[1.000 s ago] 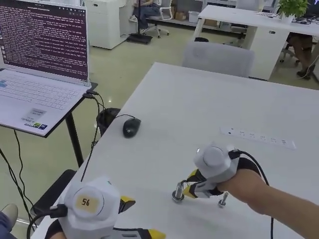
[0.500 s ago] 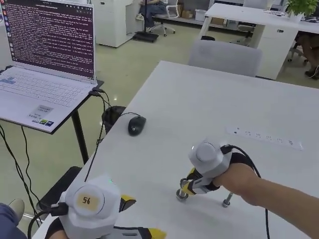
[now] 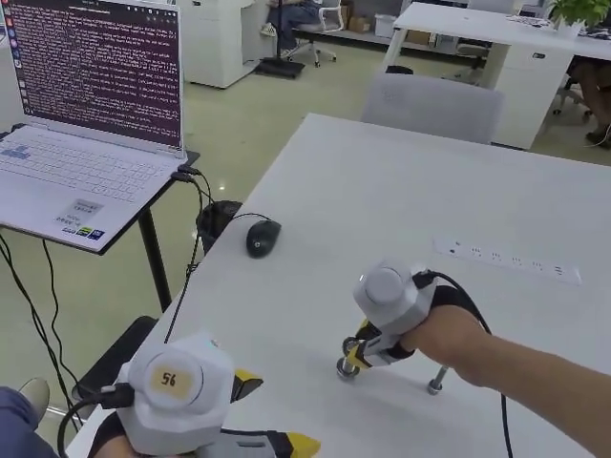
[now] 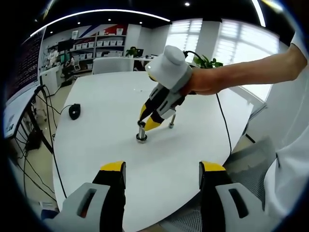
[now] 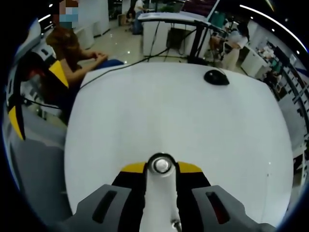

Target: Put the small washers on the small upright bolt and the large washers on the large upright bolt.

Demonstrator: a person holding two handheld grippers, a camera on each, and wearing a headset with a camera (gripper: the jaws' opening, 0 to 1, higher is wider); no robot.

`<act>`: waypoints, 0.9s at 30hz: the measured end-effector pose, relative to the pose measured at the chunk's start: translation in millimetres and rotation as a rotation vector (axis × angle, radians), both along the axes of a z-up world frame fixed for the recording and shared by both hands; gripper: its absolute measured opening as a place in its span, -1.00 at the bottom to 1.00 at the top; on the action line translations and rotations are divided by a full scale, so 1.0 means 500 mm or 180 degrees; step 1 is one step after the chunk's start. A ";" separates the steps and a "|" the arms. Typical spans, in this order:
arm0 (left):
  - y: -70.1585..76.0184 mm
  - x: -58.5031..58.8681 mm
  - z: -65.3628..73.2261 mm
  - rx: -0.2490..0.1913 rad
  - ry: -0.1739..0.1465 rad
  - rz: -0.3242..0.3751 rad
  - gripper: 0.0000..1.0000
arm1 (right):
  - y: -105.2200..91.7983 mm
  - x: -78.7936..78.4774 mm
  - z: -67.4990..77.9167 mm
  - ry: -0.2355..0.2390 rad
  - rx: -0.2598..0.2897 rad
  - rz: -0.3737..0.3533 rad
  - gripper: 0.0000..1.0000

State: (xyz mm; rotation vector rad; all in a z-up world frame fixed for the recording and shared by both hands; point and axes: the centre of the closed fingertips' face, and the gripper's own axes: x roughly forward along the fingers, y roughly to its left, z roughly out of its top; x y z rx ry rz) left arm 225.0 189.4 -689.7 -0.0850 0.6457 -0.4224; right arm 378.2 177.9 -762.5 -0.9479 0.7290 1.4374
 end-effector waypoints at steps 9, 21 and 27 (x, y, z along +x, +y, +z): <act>-0.006 0.000 0.000 -0.0005 0.0003 -0.0014 0.21 | 0.011 0.002 -0.003 -0.0003 0.0005 -0.0006 -0.53; -0.002 -0.003 0.000 -0.0012 0.0003 0.0005 0.21 | 0.030 -0.003 -0.007 -0.0034 0.0029 0.0055 -0.74; 0.003 -0.007 -0.005 -0.0012 0.0018 0.0024 0.21 | 0.017 0.000 -0.011 0.0017 0.0073 0.0002 -0.70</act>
